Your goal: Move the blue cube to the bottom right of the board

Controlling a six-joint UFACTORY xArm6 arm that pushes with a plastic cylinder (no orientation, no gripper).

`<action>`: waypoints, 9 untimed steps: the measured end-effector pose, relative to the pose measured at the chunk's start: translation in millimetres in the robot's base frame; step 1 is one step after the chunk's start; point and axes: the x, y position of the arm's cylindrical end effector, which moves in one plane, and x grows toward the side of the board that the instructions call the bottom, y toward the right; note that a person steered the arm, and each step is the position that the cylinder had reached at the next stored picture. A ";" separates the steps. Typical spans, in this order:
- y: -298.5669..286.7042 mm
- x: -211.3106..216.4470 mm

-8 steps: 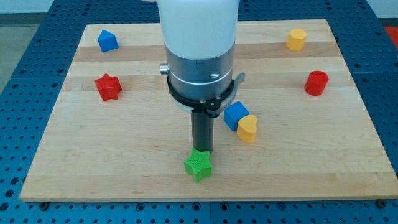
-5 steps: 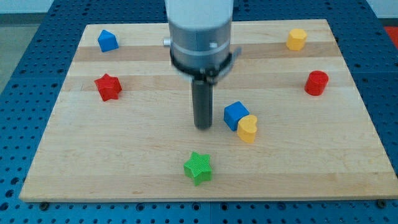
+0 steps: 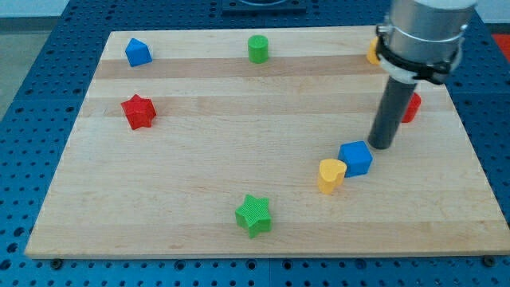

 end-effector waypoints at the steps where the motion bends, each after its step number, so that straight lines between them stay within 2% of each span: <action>1: 11.5 14.9; 2: 4.8 7.9; 4: -47.2 -33.4; 6: -50.8 25.5; 8: -14.3 38.1; 9: -34.2 38.3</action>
